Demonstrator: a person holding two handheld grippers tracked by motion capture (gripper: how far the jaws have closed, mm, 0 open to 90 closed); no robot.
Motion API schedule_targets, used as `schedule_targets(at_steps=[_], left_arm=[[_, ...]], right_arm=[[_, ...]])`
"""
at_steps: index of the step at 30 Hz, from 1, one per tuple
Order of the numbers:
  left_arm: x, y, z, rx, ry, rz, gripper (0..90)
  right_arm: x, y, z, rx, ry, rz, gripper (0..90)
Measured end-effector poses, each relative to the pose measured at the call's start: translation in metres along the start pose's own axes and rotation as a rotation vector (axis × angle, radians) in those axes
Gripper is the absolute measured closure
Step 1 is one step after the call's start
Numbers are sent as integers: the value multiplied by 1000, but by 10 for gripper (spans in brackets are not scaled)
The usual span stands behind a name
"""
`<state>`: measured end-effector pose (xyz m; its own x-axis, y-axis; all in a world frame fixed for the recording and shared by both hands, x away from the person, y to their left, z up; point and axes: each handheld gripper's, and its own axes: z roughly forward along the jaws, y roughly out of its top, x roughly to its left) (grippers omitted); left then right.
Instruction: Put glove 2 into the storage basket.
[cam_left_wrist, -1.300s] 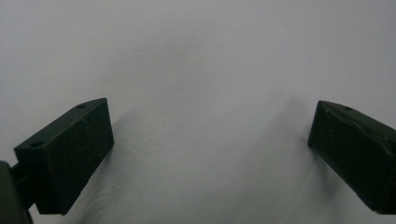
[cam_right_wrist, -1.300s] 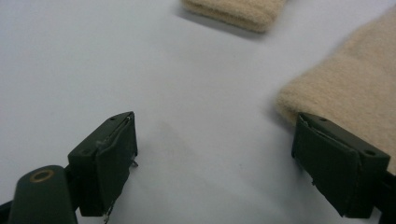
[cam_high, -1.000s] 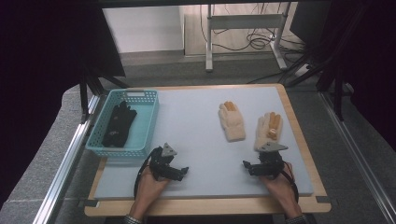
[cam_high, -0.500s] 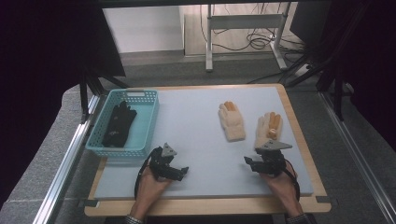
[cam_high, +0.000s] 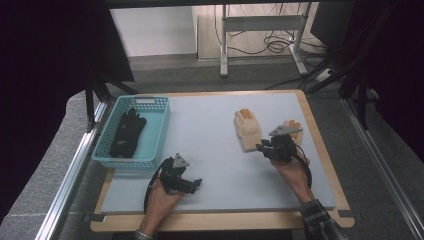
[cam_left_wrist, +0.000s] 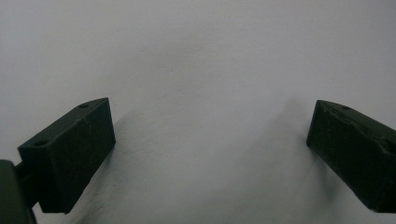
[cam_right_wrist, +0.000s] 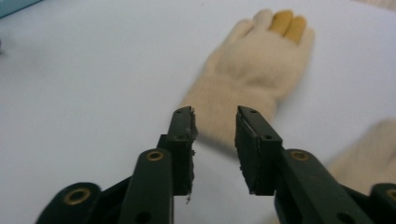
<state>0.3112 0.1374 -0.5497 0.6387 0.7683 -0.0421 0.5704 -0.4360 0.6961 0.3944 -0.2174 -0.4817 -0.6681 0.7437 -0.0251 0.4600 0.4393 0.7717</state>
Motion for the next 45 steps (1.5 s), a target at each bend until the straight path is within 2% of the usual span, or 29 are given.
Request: schedule_targets(at_steps=[4, 6, 10, 11, 12, 13, 14, 15, 17, 20, 23, 25, 26, 27, 34, 35, 36, 37, 38, 39, 40, 41, 43, 44, 45], left_arm=[[0, 0, 0, 0, 1, 1, 15], [0, 0, 0, 0, 1, 0, 15], [0, 0, 0, 1, 0, 0, 15], [0, 0, 0, 0, -1, -1, 15], [0, 0, 0, 0, -1, -1, 15], [0, 0, 0, 0, 0, -1, 15], [0, 0, 0, 0, 0, -1, 15], [0, 0, 0, 0, 0, -1, 16], [0, 0, 0, 0, -1, -1, 15], [0, 0, 0, 0, -1, -1, 16], [0, 0, 0, 0, 0, 0, 16], [0, 0, 0, 0, 0, 0, 16], [0, 0, 0, 0, 0, 0, 17], [0, 0, 0, 0, 0, -1, 17], [0, 0, 0, 1, 2, -1, 20], [0, 0, 0, 1, 2, -1, 20], [0, 0, 0, 1, 2, -1, 20], [0, 0, 0, 1, 2, -2, 21], [0, 0, 0, 1, 2, -2, 21], [0, 0, 0, 1, 3, -2, 21], [0, 0, 0, 1, 3, -2, 21], [0, 0, 0, 2, 3, -2, 21], [0, 0, 0, 1, 3, -2, 21], [0, 0, 0, 1, 3, -2, 21], [0, 0, 0, 0, 4, 1, 21]], right_arm=[[-12, 24, 24, 3, -16, -27, 472], [-18, 31, 35, 10, -22, -24, 401], [-27, 41, 54, 22, -14, -16, 327], [-32, 43, 63, 31, 4, -11, 314], [-32, 43, 63, 31, 4, -11, 314], [-37, 44, 74, 46, 5, -8, 303], [-37, 44, 74, 46, 5, -8, 303], [-42, 43, 87, 76, 1, -11, 295], [-43, 42, 92, 90, 4, -12, 290], [-43, 42, 108, 119, -4, -43, 284], [-42, 42, 114, 150, -16, -49, 348], [-41, 43, 113, 151, -24, 5, 497], [-41, 43, 113, 151, -24, 5, 497], [-39, 44, 111, 158, -34, -1, 548], [-30, 46, 98, 147, -37, -9, 582], [-22, 48, 89, 131, -33, -25, 584], [-22, 48, 89, 131, -33, -25, 584], [-12, 51, 76, 104, -24, -42, 586], [-12, 51, 76, 104, -24, -42, 586], [-1, 53, 61, 71, -5, -41, 586], [-1, 53, 61, 71, -5, -41, 586], [12, 53, 48, 47, 25, -34, 584], [17, 52, 43, 43, 37, -34, 583], [27, 49, 38, 37, 55, -27, 580], [44, 42, 33, 37, 76, -45, 576]])
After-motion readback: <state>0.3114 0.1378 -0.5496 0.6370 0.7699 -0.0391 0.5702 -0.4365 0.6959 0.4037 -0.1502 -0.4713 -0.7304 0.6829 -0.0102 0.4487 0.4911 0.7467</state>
